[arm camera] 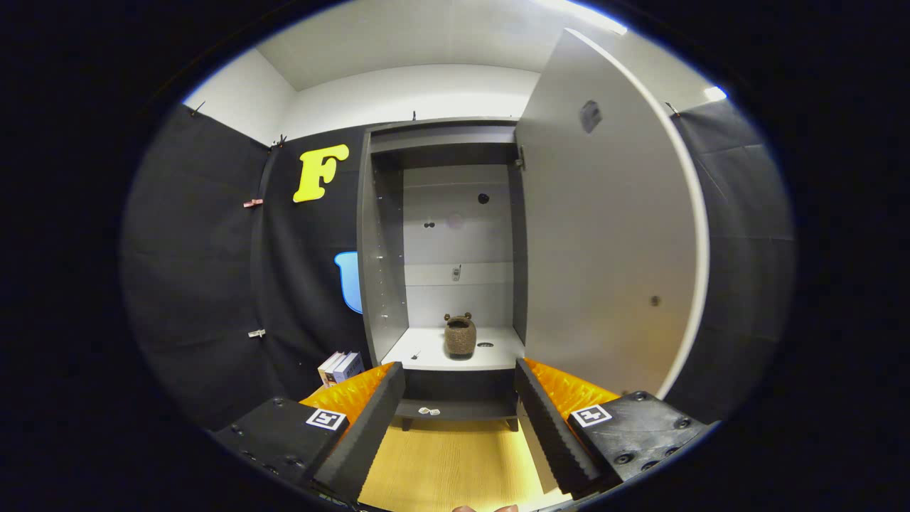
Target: Open the shoe cabinet door, grab the shoes and put them into the shoe cabinet, then close the shoe cabinet door.
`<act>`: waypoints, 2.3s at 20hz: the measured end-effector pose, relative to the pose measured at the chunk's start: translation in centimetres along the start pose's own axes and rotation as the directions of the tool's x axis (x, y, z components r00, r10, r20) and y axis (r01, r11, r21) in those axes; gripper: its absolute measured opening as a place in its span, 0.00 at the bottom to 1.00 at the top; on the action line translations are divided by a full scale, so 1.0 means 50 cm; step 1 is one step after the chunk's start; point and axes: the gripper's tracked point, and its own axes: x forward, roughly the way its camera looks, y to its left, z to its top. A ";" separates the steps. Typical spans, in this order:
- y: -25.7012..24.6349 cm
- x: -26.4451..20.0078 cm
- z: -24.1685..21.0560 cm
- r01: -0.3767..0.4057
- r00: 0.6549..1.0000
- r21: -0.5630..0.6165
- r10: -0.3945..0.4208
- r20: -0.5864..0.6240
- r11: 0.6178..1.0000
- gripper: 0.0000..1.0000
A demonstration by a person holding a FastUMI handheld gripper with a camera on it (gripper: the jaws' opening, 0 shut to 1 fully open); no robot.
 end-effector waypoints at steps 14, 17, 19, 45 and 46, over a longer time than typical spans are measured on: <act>-0.348 -0.116 0.042 0.152 0.988 0.039 -0.151 -0.031 0.988 0.99; -0.442 -0.090 0.023 0.237 0.971 0.025 -0.236 -0.040 0.971 0.98; -0.478 -0.074 0.011 0.258 0.966 0.030 -0.257 -0.042 0.966 0.98; -0.110 0.076 -0.021 0.132 0.990 0.057 -0.129 -0.051 0.990 0.98; -0.091 0.085 -0.022 0.118 0.992 0.053 -0.116 -0.052 0.992 0.98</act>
